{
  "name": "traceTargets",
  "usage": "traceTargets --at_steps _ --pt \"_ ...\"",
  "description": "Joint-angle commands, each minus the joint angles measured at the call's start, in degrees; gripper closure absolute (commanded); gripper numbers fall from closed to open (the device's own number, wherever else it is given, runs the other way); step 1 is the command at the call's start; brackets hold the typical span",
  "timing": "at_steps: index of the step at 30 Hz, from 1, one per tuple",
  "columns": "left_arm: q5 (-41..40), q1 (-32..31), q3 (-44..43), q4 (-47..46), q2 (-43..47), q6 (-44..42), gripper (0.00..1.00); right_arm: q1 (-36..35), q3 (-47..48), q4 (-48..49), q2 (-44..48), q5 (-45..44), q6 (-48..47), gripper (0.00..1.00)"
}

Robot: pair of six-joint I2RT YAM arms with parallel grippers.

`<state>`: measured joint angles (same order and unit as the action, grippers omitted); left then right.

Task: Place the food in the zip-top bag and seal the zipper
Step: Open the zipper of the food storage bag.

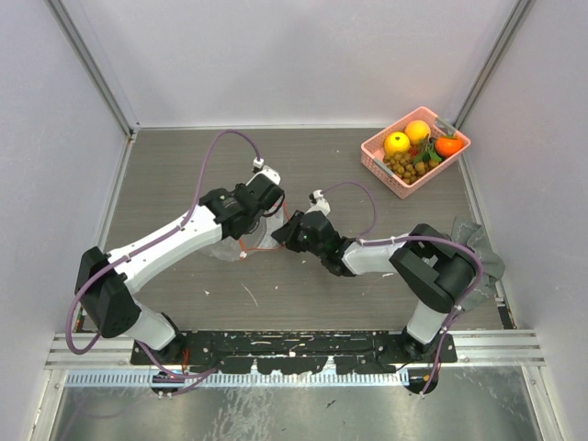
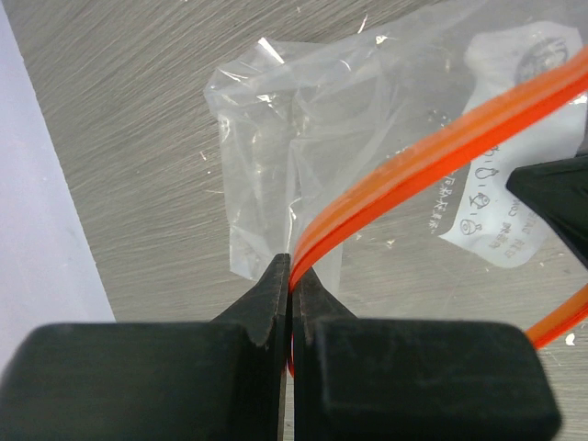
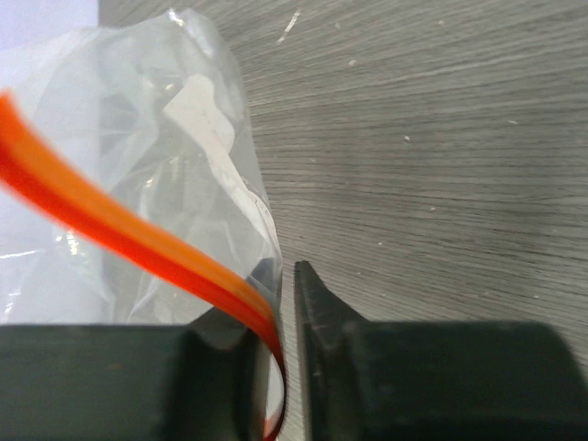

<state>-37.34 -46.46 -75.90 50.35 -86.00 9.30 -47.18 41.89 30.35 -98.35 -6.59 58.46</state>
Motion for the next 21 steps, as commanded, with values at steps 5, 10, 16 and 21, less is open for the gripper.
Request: traceTargets --at_steps 5,10,16,21 --pt "2.5 0.2 -0.7 -1.7 1.8 -0.3 1.0 0.2 1.0 5.3 6.7 5.6 -6.8 0.61" --pt "1.3 0.2 -0.4 -1.7 2.3 -0.3 1.0 0.3 -2.5 6.0 11.2 7.5 -9.1 0.49" --pt "1.3 0.6 -0.6 -1.4 1.7 -0.2 1.0 1.9 -1.2 -8.0 20.7 9.0 -20.4 0.32" --pt "1.6 1.6 -0.6 -1.3 2.1 -0.1 1.0 7.1 -0.9 -18.5 28.0 7.8 -27.2 0.22"
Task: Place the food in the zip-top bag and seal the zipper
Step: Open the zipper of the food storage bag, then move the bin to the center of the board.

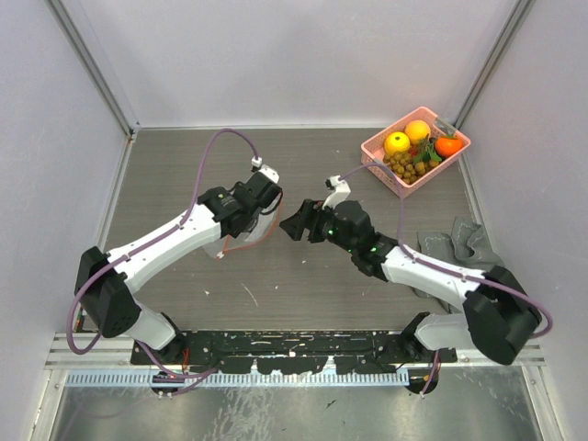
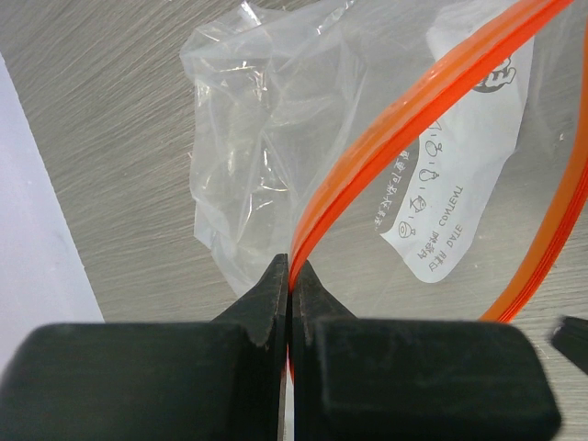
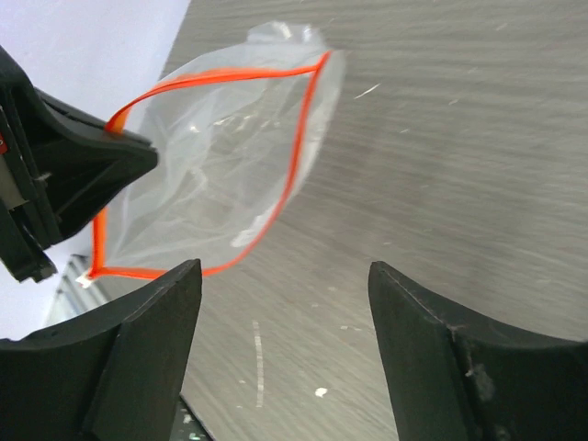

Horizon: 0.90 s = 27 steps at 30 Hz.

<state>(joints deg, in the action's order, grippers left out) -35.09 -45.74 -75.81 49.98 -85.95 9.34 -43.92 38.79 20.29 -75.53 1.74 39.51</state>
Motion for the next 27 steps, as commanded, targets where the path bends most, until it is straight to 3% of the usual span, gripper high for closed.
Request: traceTargets --at_steps 1,6,14,17,27 --pt "-0.5 1.1 -0.6 -0.9 2.1 -0.2 1.0 5.4 2.7 -10.2 6.1 -0.6 -9.4 0.21" --pt "-0.1 1.3 -0.8 -0.5 2.0 -0.3 1.0 14.7 7.9 -17.6 6.1 -1.5 -15.7 0.14" --pt "0.6 1.3 -1.1 0.3 1.8 -0.4 1.0 28.9 19.9 -20.2 -6.0 -6.2 -25.1 0.06" --pt "0.2 1.3 -1.0 0.4 1.9 -0.5 1.0 32.2 24.4 -20.4 -11.0 -8.1 -27.8 0.01" --pt "2.6 2.2 -1.5 0.9 1.2 -0.4 1.0 39.5 31.9 -22.7 -23.0 -9.5 -30.7 0.0"
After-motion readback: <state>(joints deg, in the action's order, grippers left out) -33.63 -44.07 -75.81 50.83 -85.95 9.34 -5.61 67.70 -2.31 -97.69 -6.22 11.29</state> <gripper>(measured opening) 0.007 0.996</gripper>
